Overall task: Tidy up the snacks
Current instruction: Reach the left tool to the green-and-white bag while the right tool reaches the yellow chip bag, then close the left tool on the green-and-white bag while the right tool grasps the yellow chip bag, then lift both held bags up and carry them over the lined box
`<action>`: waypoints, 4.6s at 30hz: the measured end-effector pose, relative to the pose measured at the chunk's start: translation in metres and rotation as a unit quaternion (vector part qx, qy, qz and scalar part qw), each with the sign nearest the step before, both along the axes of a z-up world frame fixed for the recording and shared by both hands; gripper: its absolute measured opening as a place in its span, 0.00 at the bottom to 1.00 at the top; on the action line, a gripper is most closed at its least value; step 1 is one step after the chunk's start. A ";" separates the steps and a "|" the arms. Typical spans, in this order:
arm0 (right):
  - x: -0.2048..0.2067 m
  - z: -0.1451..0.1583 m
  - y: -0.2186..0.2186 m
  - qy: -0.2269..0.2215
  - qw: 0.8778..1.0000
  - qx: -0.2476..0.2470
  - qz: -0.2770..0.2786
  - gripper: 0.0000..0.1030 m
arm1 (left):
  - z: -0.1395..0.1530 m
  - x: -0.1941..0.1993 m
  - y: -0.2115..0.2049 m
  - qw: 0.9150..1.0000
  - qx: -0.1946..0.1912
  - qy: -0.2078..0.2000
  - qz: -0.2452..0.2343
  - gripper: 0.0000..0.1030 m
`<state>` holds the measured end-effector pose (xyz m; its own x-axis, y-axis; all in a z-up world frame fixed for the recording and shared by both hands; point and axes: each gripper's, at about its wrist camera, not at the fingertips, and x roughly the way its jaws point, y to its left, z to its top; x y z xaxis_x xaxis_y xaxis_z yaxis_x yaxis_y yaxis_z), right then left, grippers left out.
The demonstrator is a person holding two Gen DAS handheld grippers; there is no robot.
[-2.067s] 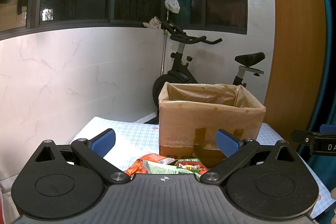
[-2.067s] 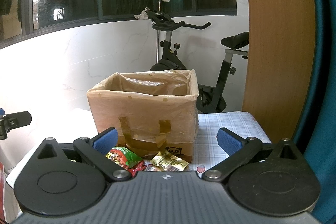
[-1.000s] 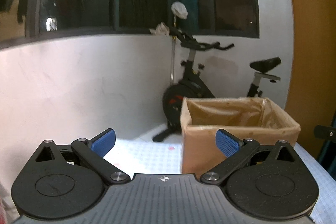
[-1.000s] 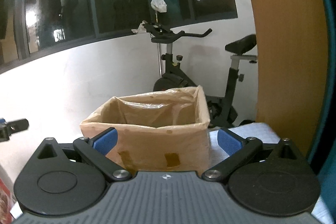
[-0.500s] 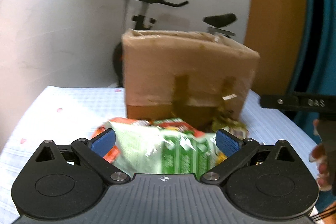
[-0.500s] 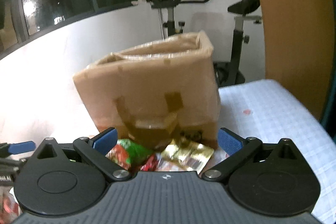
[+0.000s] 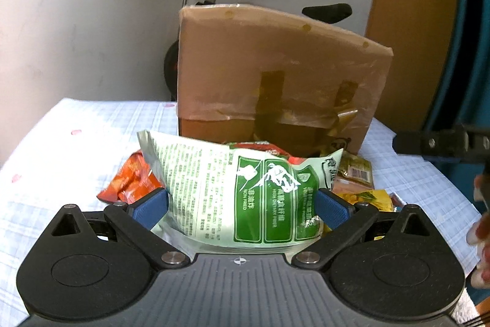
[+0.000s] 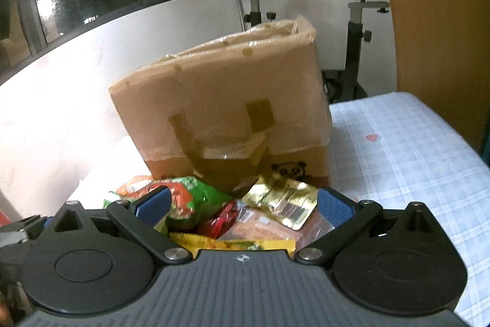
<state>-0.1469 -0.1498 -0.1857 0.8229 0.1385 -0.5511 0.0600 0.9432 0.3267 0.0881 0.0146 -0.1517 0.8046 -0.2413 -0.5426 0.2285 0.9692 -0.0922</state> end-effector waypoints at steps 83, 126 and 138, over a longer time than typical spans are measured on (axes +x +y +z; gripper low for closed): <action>-0.003 -0.035 0.015 0.053 0.998 0.028 0.015 1.00 | -0.045 0.003 -0.008 0.999 -0.010 -0.003 -0.045 0.95; -0.011 -0.053 0.022 0.076 0.997 0.010 0.025 0.76 | -0.011 -0.052 0.018 0.994 -0.056 -0.094 0.011 0.77; -0.020 -0.012 0.012 0.008 1.000 0.012 0.028 0.72 | 0.003 -0.048 0.018 0.992 -0.058 -0.112 0.015 0.77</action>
